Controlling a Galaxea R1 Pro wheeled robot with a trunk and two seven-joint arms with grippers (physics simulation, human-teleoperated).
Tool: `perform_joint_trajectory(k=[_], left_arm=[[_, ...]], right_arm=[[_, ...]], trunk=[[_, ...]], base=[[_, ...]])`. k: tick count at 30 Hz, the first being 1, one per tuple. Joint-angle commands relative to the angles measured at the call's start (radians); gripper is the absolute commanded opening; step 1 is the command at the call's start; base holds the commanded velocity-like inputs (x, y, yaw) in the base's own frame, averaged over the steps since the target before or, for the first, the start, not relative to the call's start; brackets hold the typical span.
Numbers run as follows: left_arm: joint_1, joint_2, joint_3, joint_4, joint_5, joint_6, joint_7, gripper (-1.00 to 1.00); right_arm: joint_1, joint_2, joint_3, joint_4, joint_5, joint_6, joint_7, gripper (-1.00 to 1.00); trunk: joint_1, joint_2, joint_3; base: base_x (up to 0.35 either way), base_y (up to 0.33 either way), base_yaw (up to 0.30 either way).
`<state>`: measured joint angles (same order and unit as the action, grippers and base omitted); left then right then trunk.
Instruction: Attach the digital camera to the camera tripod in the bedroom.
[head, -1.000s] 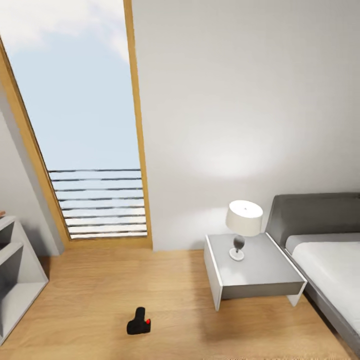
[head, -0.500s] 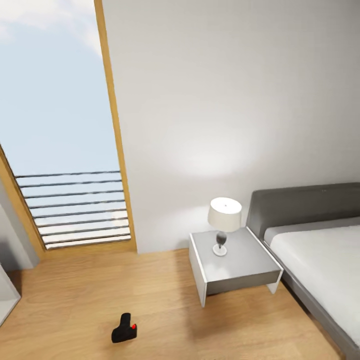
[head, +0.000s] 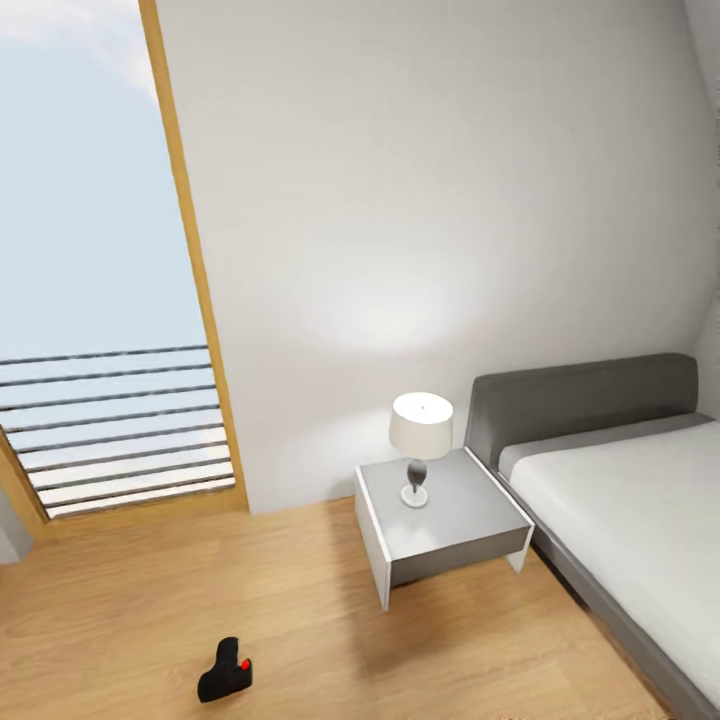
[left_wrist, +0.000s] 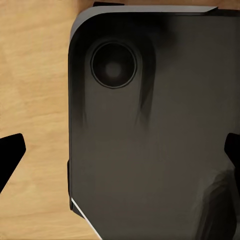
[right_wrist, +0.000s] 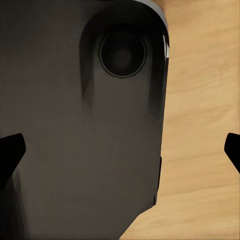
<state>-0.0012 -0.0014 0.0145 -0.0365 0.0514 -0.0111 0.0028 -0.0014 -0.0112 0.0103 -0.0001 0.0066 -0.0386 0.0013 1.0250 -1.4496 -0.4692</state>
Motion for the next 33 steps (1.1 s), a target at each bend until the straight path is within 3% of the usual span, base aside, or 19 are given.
perform_joint_trajectory(k=[1,33], left_arm=[[0.0,0.0,0.001,0.0,0.005,-0.001,0.0,1.0],[0.0,0.003,0.001,0.0,0.005,-0.001,0.0,1.0]], right_arm=[[0.0,-0.001,0.001,0.0,0.001,-0.003,0.0,1.0],[0.0,-0.002,0.002,0.0,0.0,0.0,0.002,1.0]], trunk=[[0.0,0.0,-0.001],[0.0,0.0,-0.001]], base=[[0.0,0.0,-0.042],[0.0,0.0,-0.004]])
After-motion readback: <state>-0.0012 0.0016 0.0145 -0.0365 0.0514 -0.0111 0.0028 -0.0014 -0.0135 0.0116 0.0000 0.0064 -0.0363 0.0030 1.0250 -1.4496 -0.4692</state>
